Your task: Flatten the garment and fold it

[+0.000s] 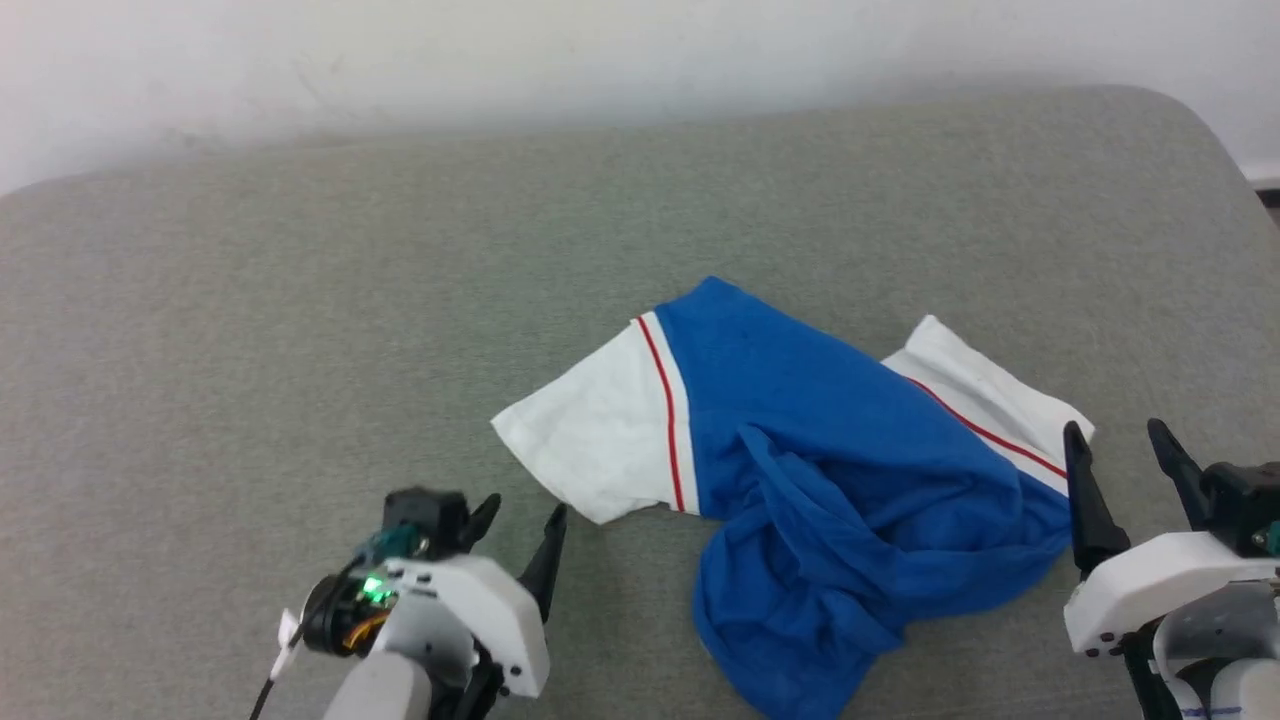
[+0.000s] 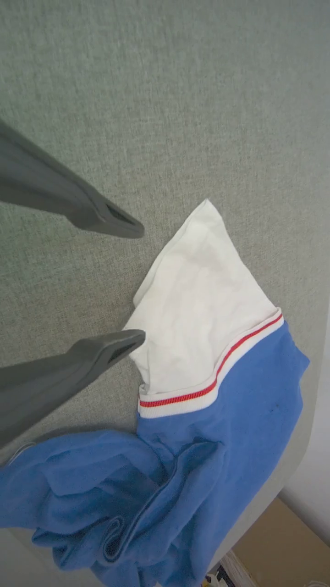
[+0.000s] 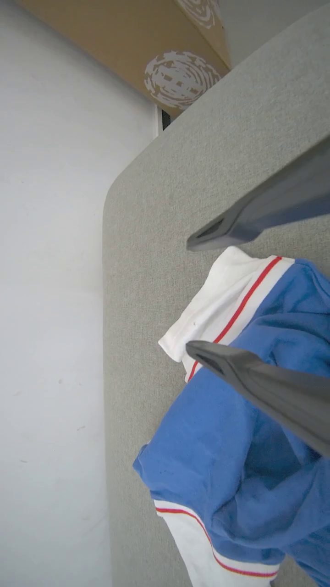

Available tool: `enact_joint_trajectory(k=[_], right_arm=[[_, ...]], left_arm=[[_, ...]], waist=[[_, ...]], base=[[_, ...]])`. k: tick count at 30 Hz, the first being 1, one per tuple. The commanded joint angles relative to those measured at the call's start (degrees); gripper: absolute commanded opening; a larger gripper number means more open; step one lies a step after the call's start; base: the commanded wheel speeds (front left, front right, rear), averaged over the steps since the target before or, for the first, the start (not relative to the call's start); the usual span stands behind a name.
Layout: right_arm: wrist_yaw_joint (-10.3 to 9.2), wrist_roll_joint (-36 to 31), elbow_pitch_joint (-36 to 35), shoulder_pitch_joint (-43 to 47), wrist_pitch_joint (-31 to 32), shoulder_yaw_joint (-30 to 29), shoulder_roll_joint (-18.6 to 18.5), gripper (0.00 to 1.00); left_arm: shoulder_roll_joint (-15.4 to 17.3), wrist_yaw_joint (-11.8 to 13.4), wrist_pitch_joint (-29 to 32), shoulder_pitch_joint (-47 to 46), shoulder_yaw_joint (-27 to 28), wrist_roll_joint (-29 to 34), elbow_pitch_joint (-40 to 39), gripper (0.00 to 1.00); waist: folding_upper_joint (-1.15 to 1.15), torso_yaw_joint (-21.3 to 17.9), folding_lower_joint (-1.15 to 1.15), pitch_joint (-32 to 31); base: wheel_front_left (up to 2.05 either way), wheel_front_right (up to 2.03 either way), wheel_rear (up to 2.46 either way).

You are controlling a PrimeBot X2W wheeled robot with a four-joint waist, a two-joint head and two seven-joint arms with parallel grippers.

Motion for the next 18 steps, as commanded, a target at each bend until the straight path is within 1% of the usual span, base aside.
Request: enact_joint_trajectory(k=[1,4,9,11,14,15,16,17,18], right_arm=[[-0.11,-0.1,-1.1,0.9,-0.4,0.8,0.1,1.0],[-0.11,-0.2,-2.0,1.2,-0.9,1.4,0.1,1.0],[-0.11,0.1,-2.1,1.2,-2.0,2.1,0.1,1.0],[-0.11,-0.3,-1.8,1.0,-2.5,2.4,0.1,1.0],[-0.11,-0.6,-1.3,0.6,-3.2,2.7,0.1,1.0],[-0.11,-0.8,-1.1,0.5,-3.3,2.8,0.1,1.0],[-0.11,-0.9,-0.9,0.3,-3.5,2.9,0.1,1.0],[-0.11,-0.9,-0.8,0.2,-3.6,2.8,0.1,1.0],[-0.11,-0.9,-0.6,0.0,-3.8,2.8,0.1,1.0]], left_arm=[[0.0,0.2,3.5,-2.1,-0.4,-0.5,0.1,1.0],[0.0,1.3,7.8,-4.4,-0.6,-0.4,0.2,1.0],[0.8,3.6,11.9,-7.9,-0.5,0.7,1.4,1.0],[1.5,4.3,13.8,-9.0,-1.1,2.0,2.5,1.0],[2.8,4.0,18.3,-9.7,-3.0,3.5,5.0,1.0],[3.2,3.8,19.5,-9.7,-3.4,3.7,5.7,0.85],[3.4,3.7,20.3,-9.8,-3.7,3.8,6.2,0.27],[3.6,3.6,20.5,-9.8,-3.8,3.7,6.5,0.0],[3.6,3.4,20.3,-9.8,-3.7,3.4,6.5,0.0]], waist=[[0.0,-2.0,0.0,1.5],[0.0,-3.4,0.0,2.9],[0.0,-5.2,0.0,5.2],[0.0,-5.7,0.0,6.1],[0.0,-6.1,0.0,6.8],[0.0,-6.1,0.0,6.9],[0.0,-6.1,0.0,7.0],[0.0,-6.1,0.0,7.1],[0.0,-5.9,0.0,7.0]], base=[[0.0,0.0,0.0],[0.0,0.0,0.0],[0.0,0.0,0.0],[0.0,0.0,0.0],[0.0,0.0,0.0],[0.0,0.0,0.0],[0.0,0.0,0.0],[0.0,0.0,0.0],[0.0,0.0,0.0]])
